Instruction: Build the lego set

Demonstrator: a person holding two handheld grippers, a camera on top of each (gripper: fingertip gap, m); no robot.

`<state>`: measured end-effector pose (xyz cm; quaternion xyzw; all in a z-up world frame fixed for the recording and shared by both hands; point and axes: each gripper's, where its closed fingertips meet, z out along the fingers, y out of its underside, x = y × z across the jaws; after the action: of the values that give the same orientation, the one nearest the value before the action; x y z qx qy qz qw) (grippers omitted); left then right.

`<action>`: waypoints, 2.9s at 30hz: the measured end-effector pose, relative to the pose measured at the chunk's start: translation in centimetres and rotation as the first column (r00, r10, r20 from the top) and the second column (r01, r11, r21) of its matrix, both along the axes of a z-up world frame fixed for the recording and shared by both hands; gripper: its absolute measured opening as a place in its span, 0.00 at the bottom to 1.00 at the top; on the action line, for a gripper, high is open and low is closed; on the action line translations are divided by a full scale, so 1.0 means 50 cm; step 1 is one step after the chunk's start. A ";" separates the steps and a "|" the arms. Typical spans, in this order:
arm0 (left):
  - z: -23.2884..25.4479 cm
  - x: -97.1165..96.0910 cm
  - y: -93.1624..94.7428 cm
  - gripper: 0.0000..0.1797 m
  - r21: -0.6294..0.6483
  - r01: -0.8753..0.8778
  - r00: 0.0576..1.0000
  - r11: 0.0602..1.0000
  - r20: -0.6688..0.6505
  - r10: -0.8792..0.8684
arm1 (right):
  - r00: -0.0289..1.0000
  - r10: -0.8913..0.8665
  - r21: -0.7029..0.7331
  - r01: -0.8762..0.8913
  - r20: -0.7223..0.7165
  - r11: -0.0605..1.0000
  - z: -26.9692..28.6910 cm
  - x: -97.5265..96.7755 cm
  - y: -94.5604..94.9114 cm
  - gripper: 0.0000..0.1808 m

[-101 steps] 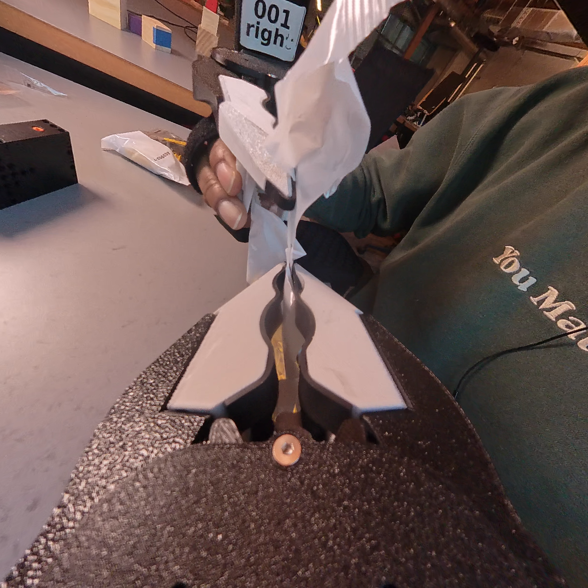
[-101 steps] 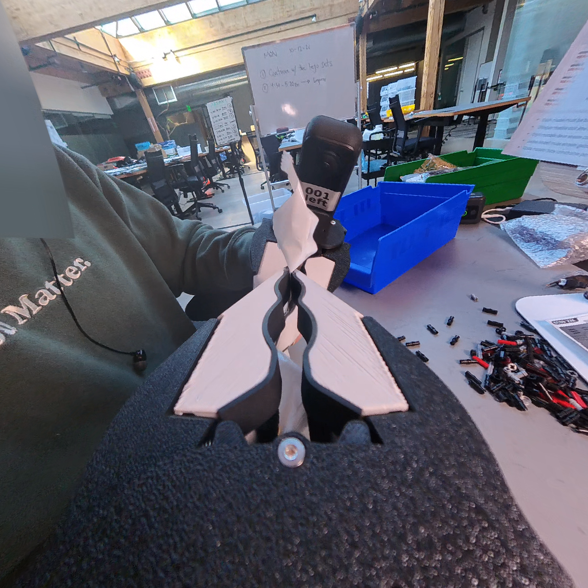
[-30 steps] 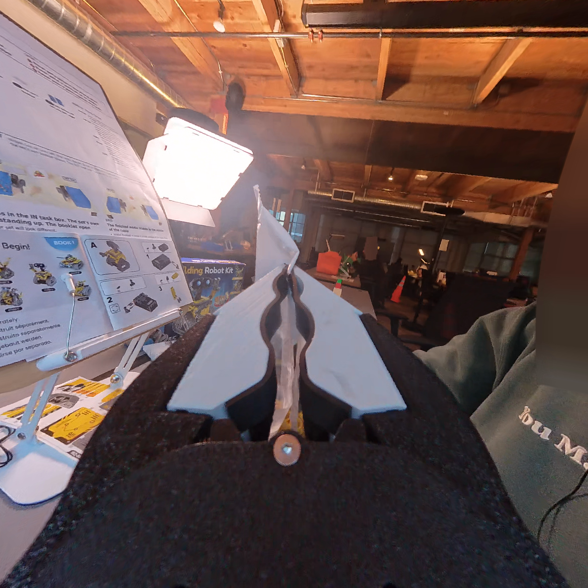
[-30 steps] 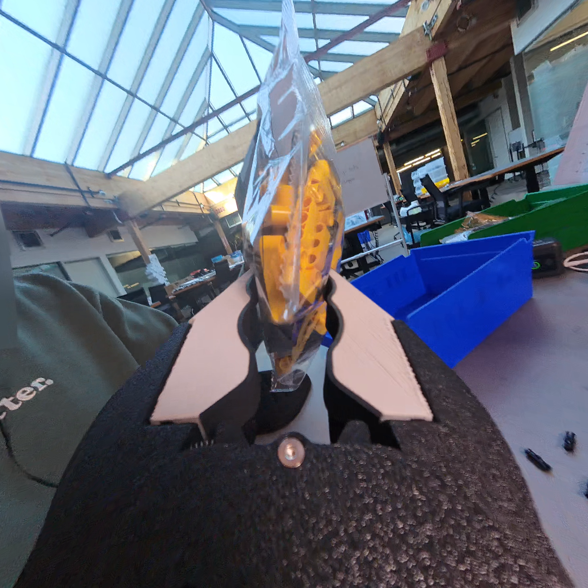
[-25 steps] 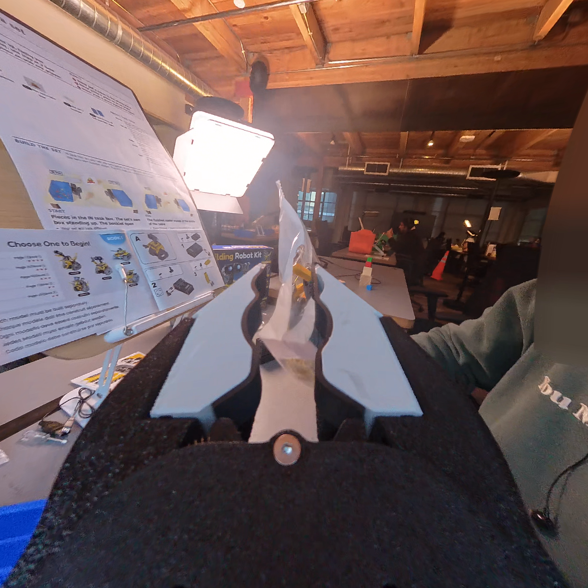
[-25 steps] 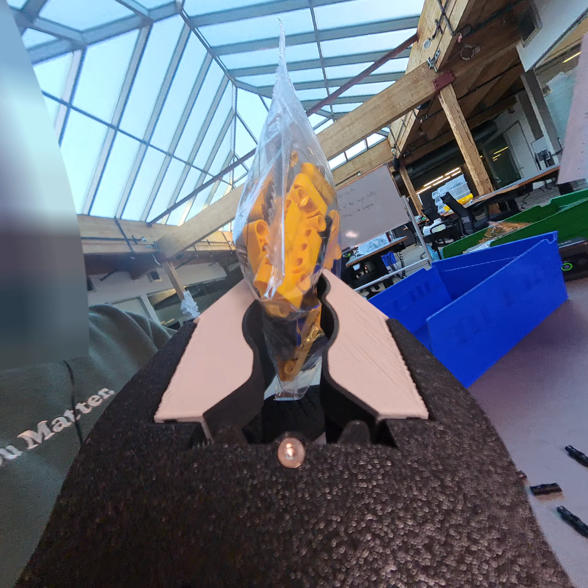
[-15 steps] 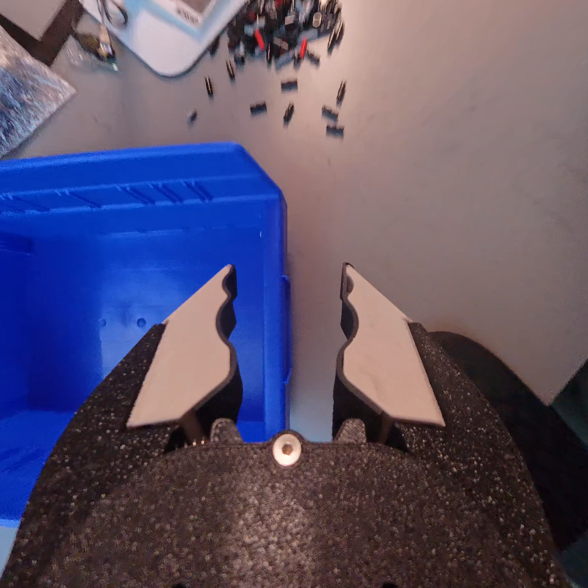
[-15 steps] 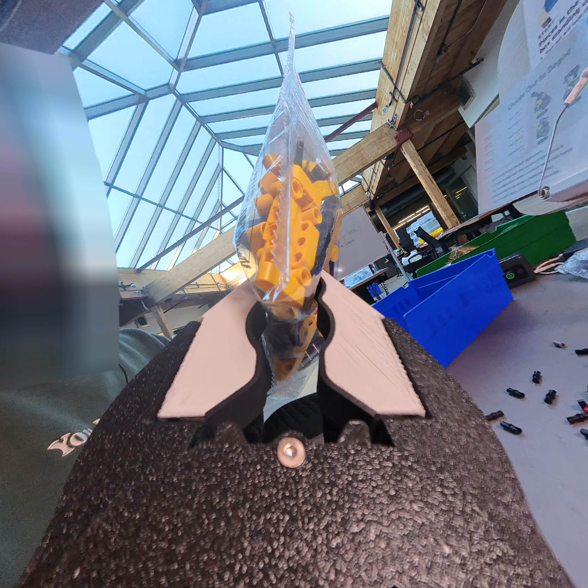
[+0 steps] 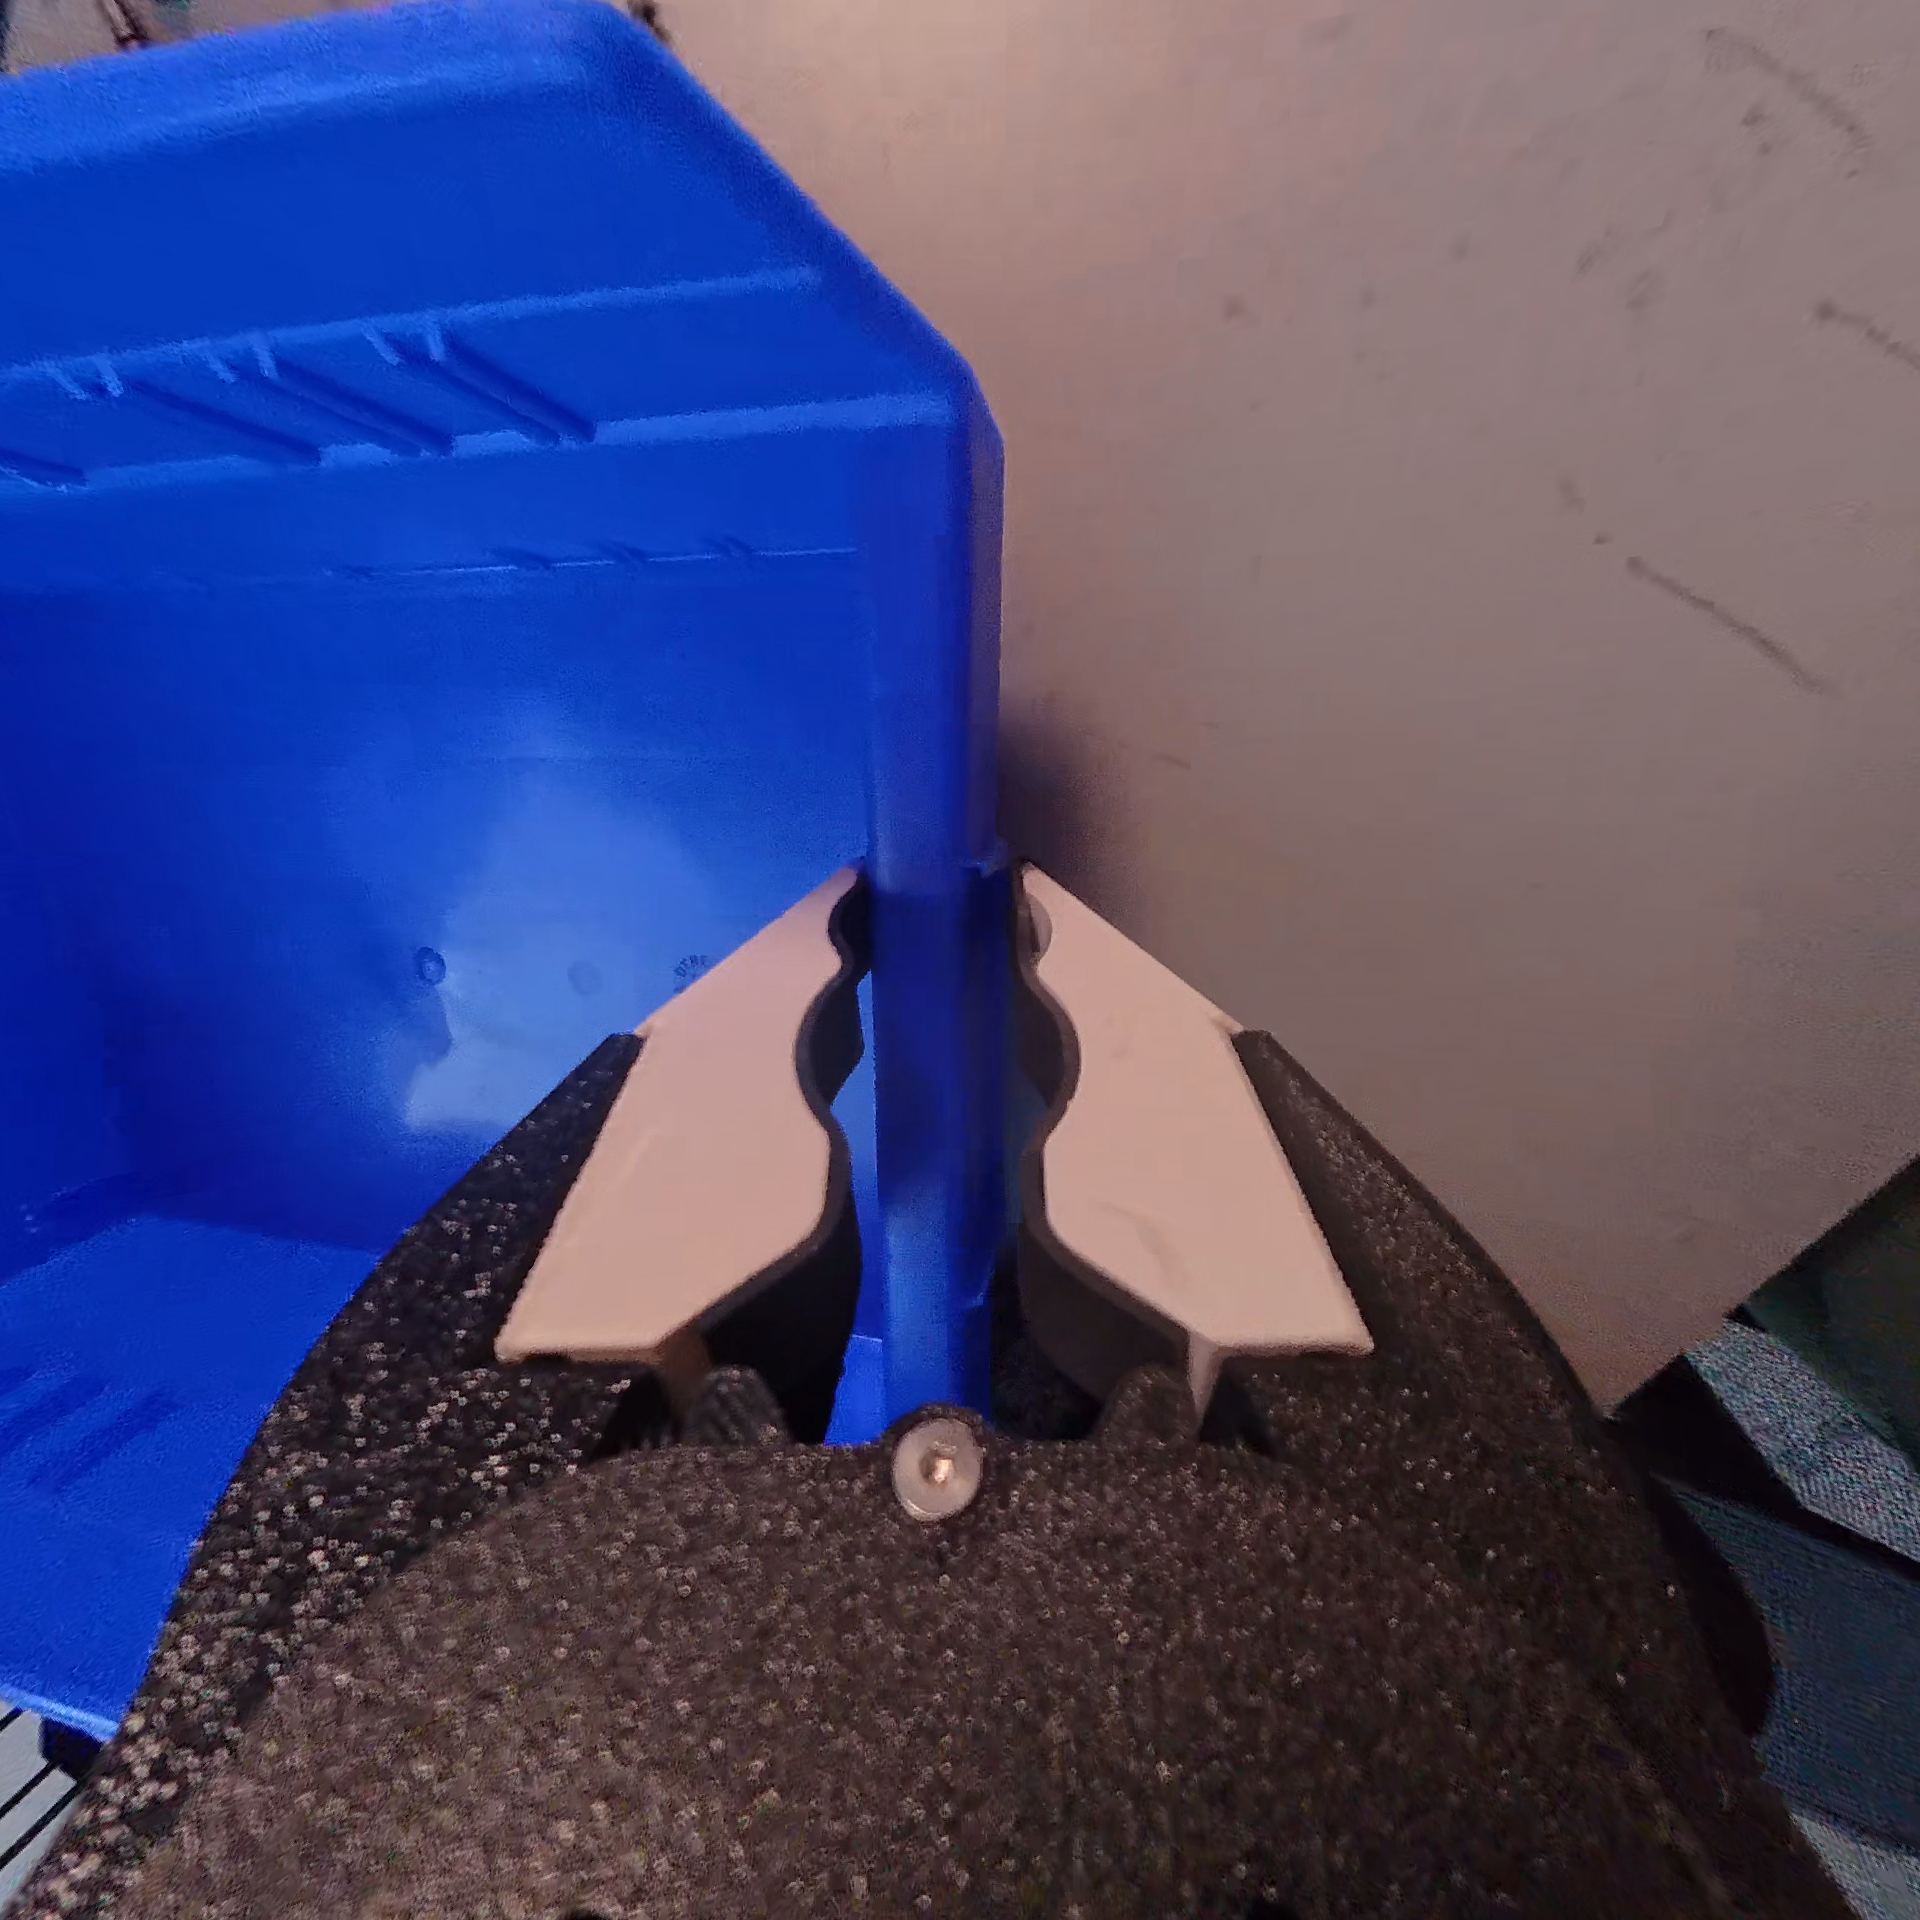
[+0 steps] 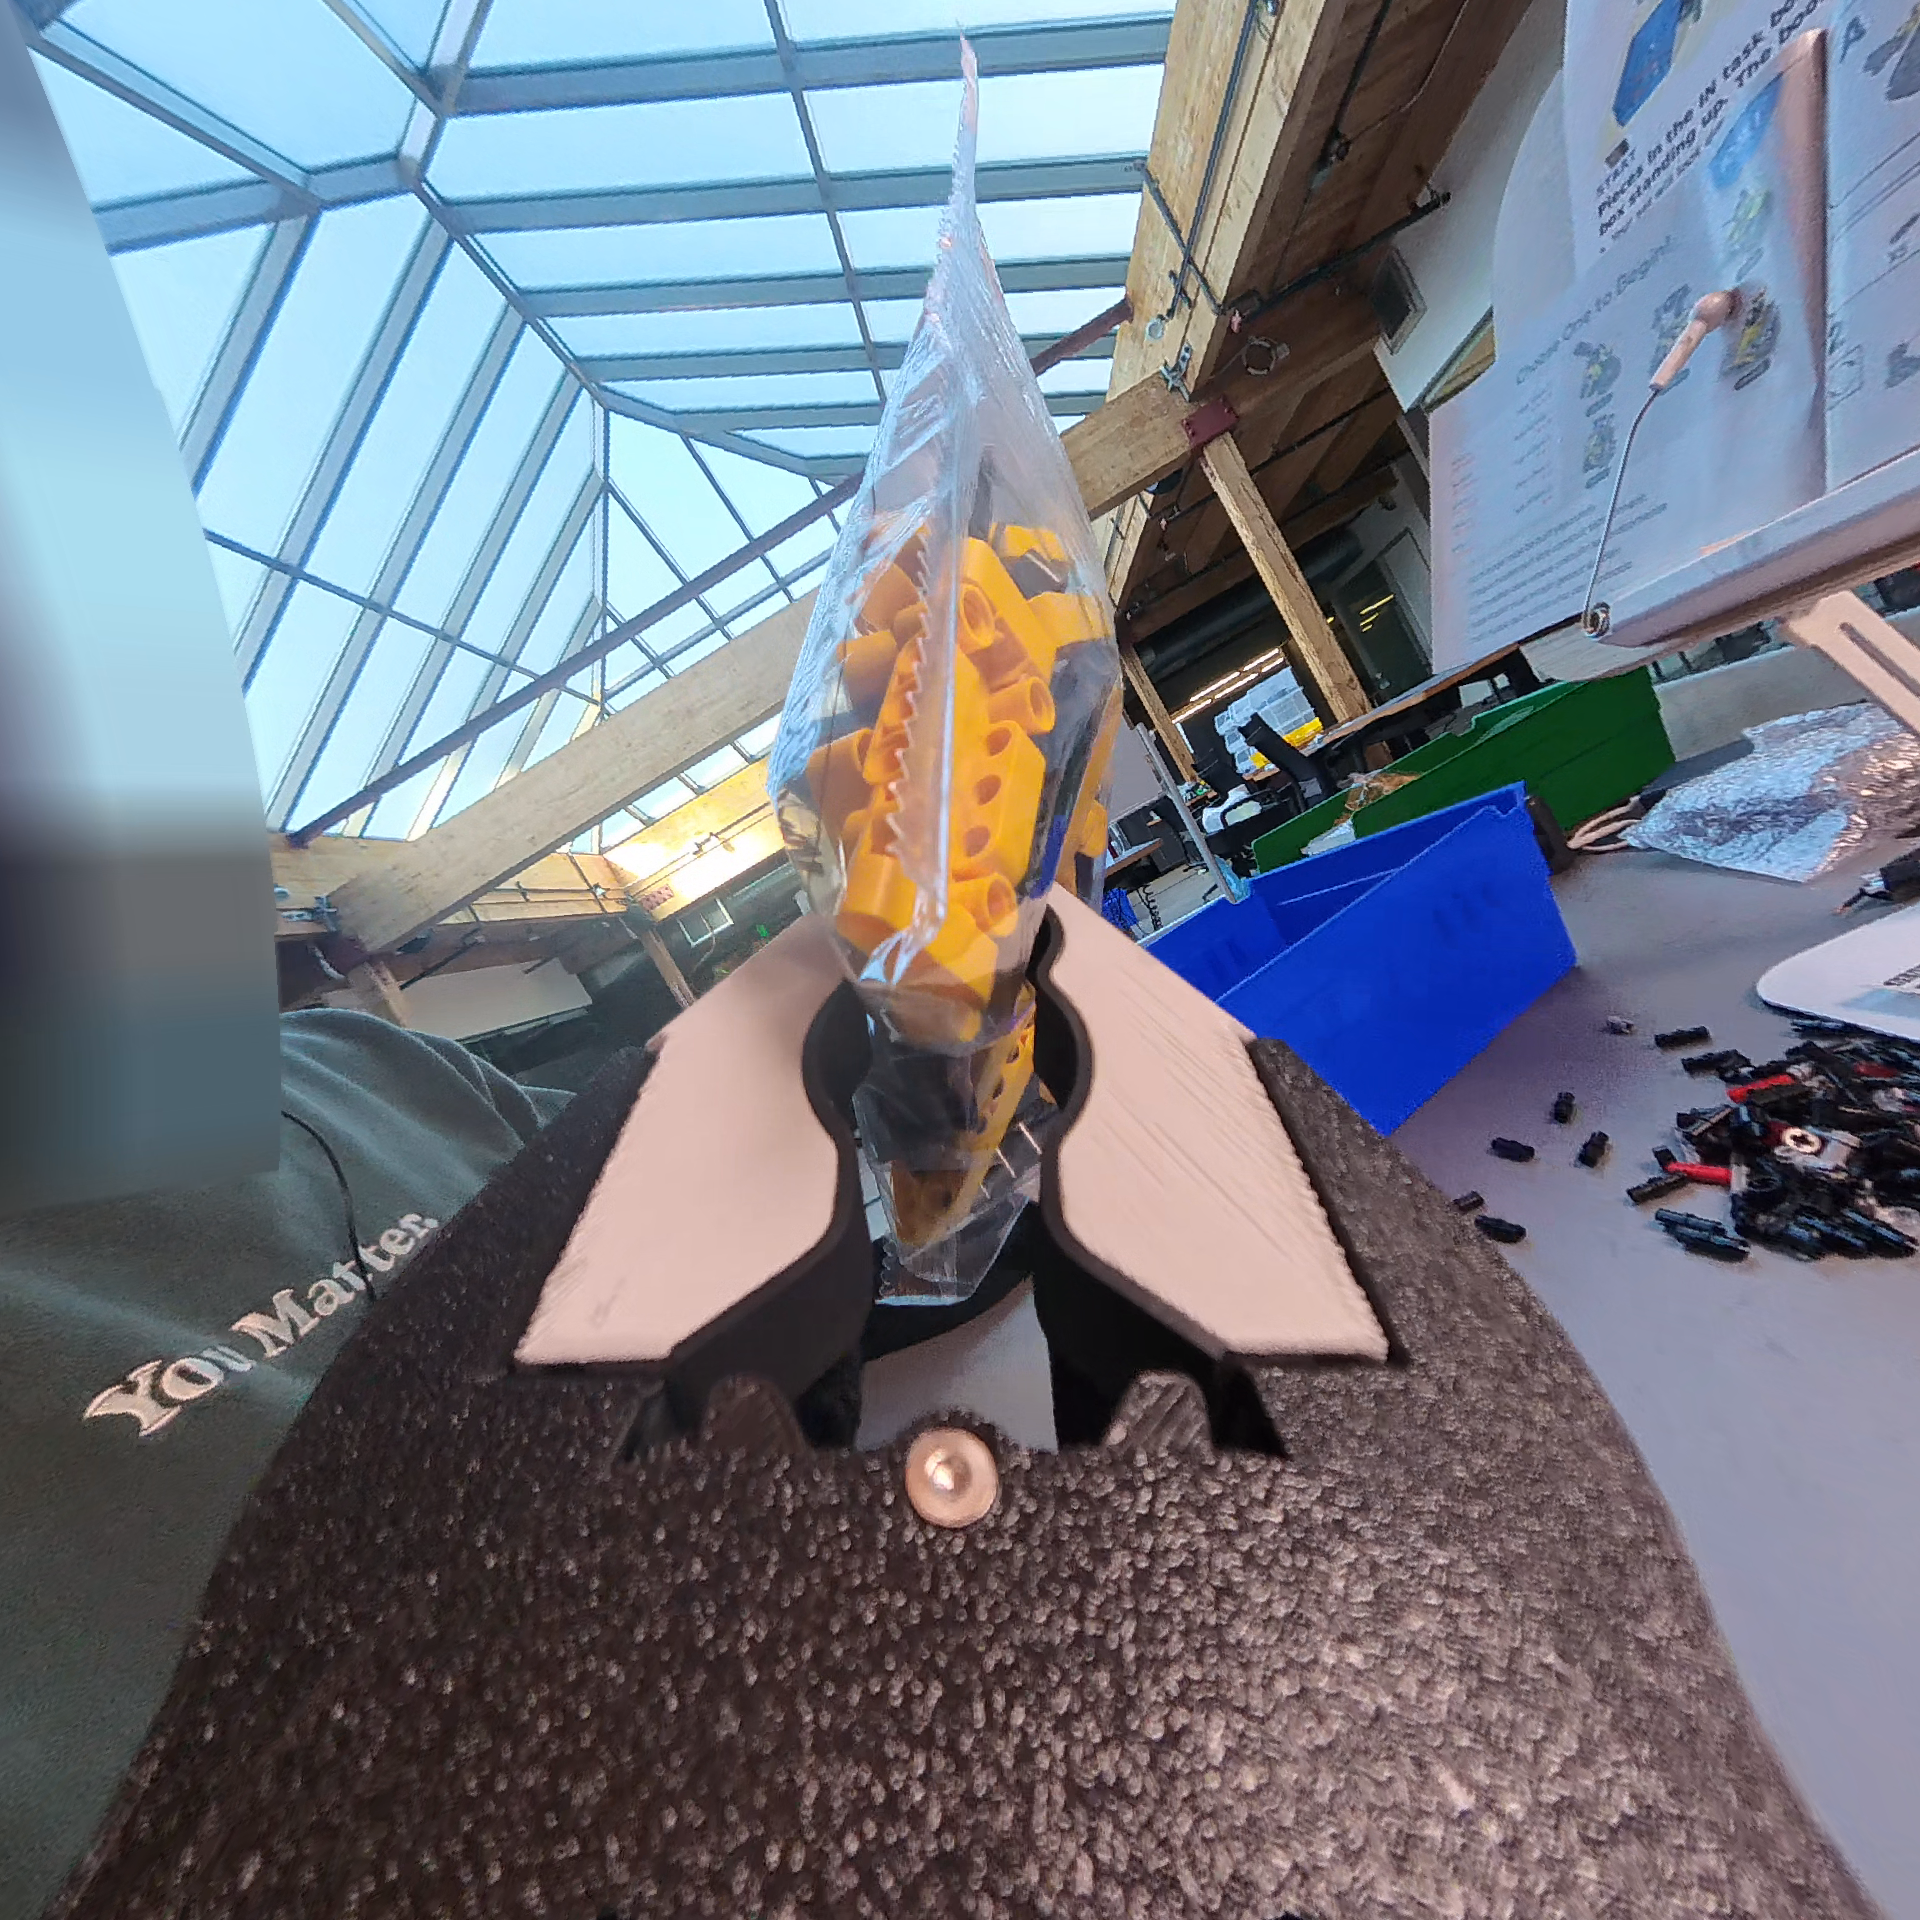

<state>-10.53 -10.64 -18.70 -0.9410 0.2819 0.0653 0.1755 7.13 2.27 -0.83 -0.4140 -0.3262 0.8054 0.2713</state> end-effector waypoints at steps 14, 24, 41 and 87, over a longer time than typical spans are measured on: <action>0.012 0.052 0.045 0.16 0.163 -0.296 0.955 0.941 0.051 0.291 | 0.988 0.043 0.191 -0.070 0.145 0.979 -0.023 -0.054 -0.072 0.13; 0.197 0.118 -0.038 0.26 0.373 -0.183 0.908 0.909 0.419 0.011 | 0.973 0.085 0.235 -0.136 0.216 0.962 -0.017 -0.119 -0.093 0.13; 0.268 -0.121 0.091 0.38 0.472 0.116 0.834 0.874 0.432 -0.343 | 0.636 -0.208 0.605 -0.506 0.743 0.615 -0.145 -0.325 -0.159 0.13; 0.304 -0.180 0.050 0.00 0.599 -0.035 0.733 0.800 0.559 -0.387 | 0.793 -0.263 0.732 -0.306 0.550 0.608 -0.034 -0.383 -0.086 0.00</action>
<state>-19.51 -8.13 -3.49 -0.7713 0.2610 -0.2059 0.5428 -12.05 -2.01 -2.53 -0.4813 -0.7218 0.4003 0.2950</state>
